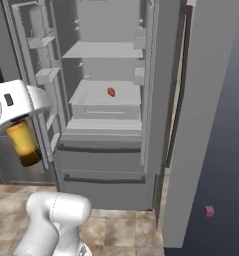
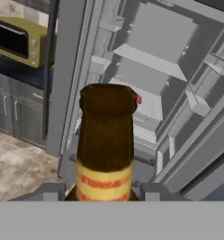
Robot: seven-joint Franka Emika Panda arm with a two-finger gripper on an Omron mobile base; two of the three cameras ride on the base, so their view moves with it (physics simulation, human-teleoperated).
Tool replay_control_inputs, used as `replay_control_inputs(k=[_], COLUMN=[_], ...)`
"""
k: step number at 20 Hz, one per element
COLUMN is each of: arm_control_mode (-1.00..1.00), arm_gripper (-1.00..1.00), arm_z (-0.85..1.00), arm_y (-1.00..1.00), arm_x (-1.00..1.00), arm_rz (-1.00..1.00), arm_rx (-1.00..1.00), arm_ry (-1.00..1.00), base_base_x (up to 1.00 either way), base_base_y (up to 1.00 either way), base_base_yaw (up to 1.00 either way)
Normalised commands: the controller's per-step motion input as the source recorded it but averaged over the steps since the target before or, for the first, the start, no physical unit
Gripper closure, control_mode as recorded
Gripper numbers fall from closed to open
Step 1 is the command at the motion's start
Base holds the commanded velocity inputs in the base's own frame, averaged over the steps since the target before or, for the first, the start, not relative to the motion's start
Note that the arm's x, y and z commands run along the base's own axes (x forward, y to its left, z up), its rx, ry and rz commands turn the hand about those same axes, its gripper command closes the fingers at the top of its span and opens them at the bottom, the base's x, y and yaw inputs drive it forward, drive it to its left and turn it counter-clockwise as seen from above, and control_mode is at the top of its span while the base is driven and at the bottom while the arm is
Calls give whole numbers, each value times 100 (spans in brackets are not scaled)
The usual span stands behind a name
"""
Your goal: Place the beer on the top shelf of the fridge to keep it out of children's reach, and place the sweet potato and pear on lower shelves for easy access.
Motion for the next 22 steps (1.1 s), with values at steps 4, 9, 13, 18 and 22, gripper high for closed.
replay_control_inputs(k=[4, 9, 13, 18, 22], arm_control_mode=[100, 100, 100, 100, 100], arm_gripper=[100, 100, 100, 100, 100], arm_z=[0, 0, 0, 0, 0], arm_y=[0, 0, 0, 0, 0], arm_x=[0, 0, 0, 0, 0], arm_rz=[0, 0, 0, 0, 0], arm_rx=[0, 0, 0, 0, 0], arm_ry=[0, 0, 0, 0, 0], base_base_x=[71, 76, 74, 70, 63], base_base_y=[-10, -4, -3, -5, -8], base_base_yaw=[0, 0, 0, 0, 0])
